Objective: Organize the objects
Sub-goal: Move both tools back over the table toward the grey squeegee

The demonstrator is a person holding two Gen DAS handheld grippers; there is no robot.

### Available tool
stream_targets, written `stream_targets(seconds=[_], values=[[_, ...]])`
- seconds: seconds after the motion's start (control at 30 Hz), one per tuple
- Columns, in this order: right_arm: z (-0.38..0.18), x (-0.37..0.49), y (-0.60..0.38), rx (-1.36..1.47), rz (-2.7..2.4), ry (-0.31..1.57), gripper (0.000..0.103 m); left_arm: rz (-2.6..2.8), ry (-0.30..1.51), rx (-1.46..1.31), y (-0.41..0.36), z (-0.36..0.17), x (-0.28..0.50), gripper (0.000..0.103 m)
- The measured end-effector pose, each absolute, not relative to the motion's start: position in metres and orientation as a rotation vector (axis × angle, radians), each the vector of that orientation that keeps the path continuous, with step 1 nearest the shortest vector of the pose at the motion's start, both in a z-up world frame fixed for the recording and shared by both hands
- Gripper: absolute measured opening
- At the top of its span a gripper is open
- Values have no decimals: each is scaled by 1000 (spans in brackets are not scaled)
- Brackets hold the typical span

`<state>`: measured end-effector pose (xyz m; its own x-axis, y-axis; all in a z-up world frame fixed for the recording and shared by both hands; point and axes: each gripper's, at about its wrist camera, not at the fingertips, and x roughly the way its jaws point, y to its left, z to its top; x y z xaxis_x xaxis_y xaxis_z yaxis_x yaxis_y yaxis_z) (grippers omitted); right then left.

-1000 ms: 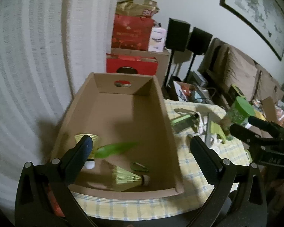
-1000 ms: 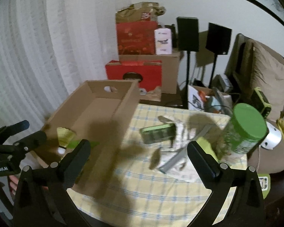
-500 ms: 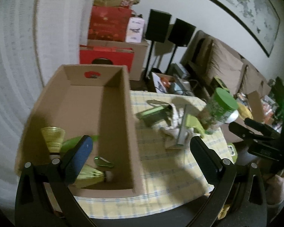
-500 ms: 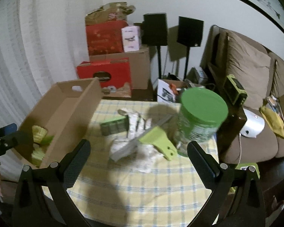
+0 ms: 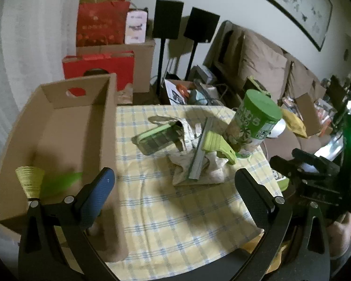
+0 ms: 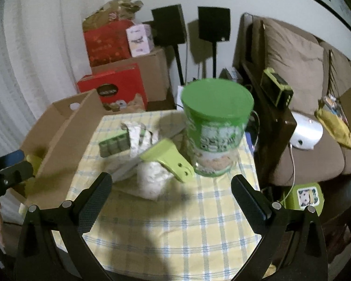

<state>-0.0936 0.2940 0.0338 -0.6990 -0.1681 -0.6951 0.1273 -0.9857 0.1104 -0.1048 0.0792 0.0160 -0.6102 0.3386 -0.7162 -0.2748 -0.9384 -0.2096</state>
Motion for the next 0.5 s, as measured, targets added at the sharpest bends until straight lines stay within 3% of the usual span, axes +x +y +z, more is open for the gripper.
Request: stream_targets(seconds=[0.17,0.5], values=[[23,-96,305,1148,-2756,-120,101,2473,-154,-1222,95,-3,-117,102],[10,-106,317,1151,-2760,-172,101,2486,-37,-1255,124,-24,-133,101]])
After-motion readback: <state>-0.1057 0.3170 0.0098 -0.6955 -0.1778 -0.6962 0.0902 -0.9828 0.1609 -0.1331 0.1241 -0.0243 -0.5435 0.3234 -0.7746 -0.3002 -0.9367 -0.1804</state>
